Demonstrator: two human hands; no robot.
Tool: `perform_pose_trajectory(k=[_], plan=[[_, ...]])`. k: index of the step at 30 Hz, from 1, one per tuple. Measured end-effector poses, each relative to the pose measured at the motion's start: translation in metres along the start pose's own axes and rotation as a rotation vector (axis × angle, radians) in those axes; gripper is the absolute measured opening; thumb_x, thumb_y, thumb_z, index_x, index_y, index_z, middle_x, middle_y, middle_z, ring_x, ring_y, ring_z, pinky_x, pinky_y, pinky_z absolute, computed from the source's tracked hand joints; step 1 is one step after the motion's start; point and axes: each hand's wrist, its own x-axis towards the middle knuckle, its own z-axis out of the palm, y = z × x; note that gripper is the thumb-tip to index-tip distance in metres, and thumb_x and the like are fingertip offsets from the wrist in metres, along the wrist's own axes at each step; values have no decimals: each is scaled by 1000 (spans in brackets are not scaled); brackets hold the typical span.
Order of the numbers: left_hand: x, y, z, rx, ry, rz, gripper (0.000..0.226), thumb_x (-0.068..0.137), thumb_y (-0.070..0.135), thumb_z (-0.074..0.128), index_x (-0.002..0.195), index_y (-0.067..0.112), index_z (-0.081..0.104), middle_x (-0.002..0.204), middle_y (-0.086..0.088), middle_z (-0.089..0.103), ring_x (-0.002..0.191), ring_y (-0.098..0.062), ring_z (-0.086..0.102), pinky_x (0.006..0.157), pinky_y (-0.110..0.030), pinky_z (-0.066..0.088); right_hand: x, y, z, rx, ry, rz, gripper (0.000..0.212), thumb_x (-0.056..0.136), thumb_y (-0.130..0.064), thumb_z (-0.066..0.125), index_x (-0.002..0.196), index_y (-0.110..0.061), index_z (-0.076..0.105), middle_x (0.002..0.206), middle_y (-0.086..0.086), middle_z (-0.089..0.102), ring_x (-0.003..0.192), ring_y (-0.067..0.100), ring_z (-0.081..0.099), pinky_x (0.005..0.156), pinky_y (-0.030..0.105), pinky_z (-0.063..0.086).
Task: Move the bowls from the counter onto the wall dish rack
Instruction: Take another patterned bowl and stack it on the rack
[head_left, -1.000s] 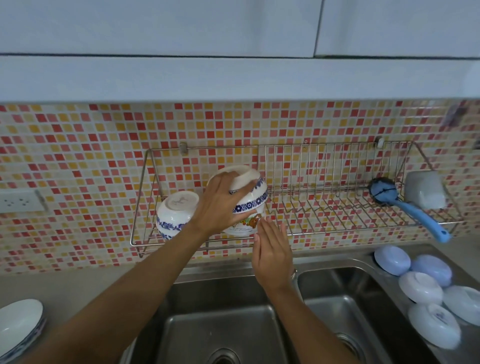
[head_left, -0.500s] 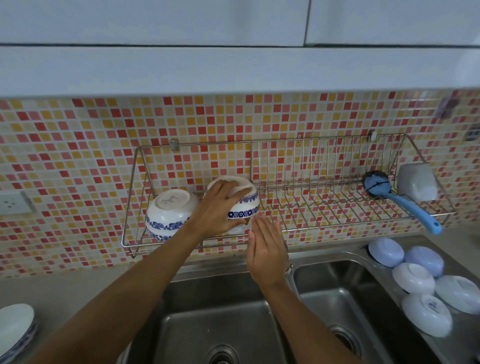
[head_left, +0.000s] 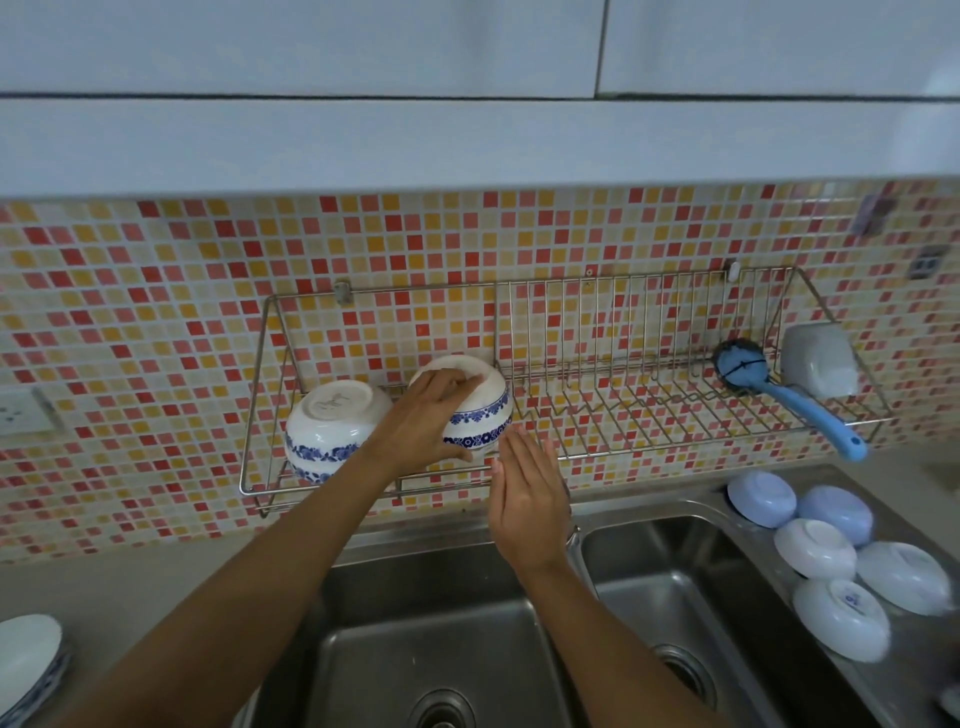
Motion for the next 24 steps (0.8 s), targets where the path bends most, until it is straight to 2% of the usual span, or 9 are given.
perform_pose_trajectory(k=[6, 8, 11, 14, 16, 18, 20, 24], plan=[[-9, -2, -3, -63, -19, -15, 85, 82, 60, 55, 150, 29, 13, 158, 5, 17, 144, -20, 13, 118, -41, 18, 2, -4, -6, -17, -26, 23, 35, 95, -18, 49, 120, 0, 65, 125, 13, 65, 122, 23, 58, 121, 31, 19], [-16, -2, -6, -71, 4, -27, 78, 88, 62, 43, 150, 30, 9, 159, 8, 7, 146, -14, 4, 120, -38, 9, 3, -4, -8, -19, -64, 32, 35, 95, -18, 48, 121, -1, 64, 125, 12, 65, 123, 22, 58, 121, 31, 18], [-33, -6, -10, -26, 61, -102, 72, 91, 62, 24, 150, 30, 0, 158, 8, -8, 143, -10, -9, 117, -34, -4, 7, -7, -12, -31, -147, 63, 36, 96, -22, 46, 122, -5, 65, 126, 10, 65, 122, 20, 58, 120, 34, 21], [-58, -12, -9, 29, 110, -169, 70, 93, 61, 15, 150, 26, -4, 158, 5, -11, 144, -13, -14, 118, -39, -5, 20, -17, -21, -62, -227, 88, 41, 92, -28, 45, 123, -10, 64, 127, 9, 65, 117, 19, 62, 116, 40, 26], [-76, -14, -6, 92, 108, -208, 70, 93, 62, 9, 151, 23, 0, 158, 4, -8, 144, -12, -15, 118, -37, -11, 32, -23, -25, -69, -279, 80, 45, 89, -29, 49, 129, -12, 60, 136, 11, 58, 122, 23, 58, 110, 48, 35], [-91, -14, -3, 131, 124, -226, 73, 93, 64, 5, 151, 20, 7, 158, 2, -2, 144, -11, -12, 118, -34, -13, 42, -27, -26, -18, -372, 62, 50, 91, -28, 51, 139, -11, 50, 148, 14, 44, 136, 27, 44, 112, 50, 33], [-102, -14, -2, 113, 143, -273, 74, 92, 64, 6, 150, 18, 15, 158, 0, 6, 146, -14, -4, 119, -37, -4, 49, -29, -21, 36, -484, 28, 55, 95, -28, 48, 147, -12, 38, 157, 14, 29, 145, 28, 28, 118, 47, 25], [-120, -12, -6, 133, 149, -351, 70, 95, 59, 16, 139, 11, 42, 148, -11, 41, 137, -27, 36, 115, -43, 17, 51, -32, -13, -15, -541, -3, 56, 96, -35, 34, 149, -15, 32, 160, 12, 20, 147, 30, 23, 117, 52, 26]])
